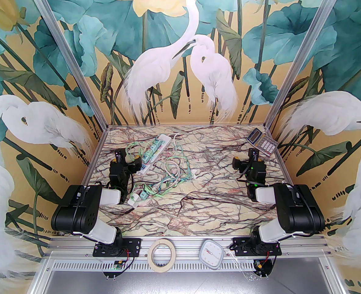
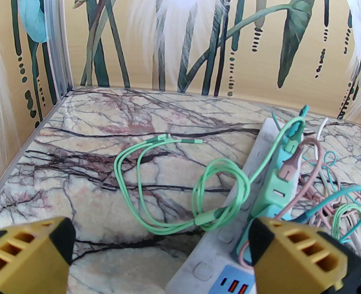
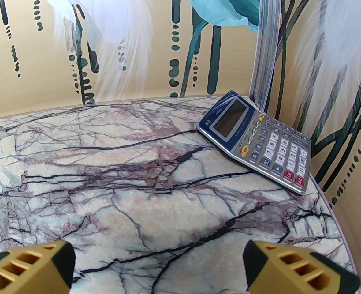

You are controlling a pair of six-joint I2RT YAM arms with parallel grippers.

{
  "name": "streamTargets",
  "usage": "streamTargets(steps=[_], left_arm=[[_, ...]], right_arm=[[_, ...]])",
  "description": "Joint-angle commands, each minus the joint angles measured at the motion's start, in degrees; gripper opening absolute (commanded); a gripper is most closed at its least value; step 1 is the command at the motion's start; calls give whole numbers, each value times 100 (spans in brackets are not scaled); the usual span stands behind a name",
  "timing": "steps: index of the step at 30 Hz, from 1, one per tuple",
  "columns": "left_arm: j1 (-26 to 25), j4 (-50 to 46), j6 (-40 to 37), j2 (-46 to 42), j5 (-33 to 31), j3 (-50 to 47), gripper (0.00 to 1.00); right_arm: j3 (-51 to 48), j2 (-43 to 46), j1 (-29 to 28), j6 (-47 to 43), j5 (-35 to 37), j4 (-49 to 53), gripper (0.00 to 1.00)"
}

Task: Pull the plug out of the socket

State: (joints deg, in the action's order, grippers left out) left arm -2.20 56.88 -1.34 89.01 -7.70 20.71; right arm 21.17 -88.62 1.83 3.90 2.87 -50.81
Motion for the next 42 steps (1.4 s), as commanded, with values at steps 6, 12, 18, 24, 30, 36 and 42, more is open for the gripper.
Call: streamTargets(steps=[6,12,18,24,30,36,42], left_arm=[[19,82,-96,37,143,-58,100],[20,80,-103,44,138,-58,100],[35,6,-77,40,153,-27,100],[78,-99,-6,42,129,25,100],[131,-316,281,-156,-423,38,100],[123,-982,302,-601,-631,214,100],[132,-4188,1096,-1500,-1539,1709,100]], right_arm=[[109,-4,-33,21,-85,44,99],[107,-6,-34,15,-85,45,99],[113,-8,-42,14,-79,41,99],[109,-3,-42,20,-79,37,99],[108,-7,-42,14,-79,45,99],[107,-11,-42,14,-84,45,99],[110,-6,-31,16,-85,45,99]])
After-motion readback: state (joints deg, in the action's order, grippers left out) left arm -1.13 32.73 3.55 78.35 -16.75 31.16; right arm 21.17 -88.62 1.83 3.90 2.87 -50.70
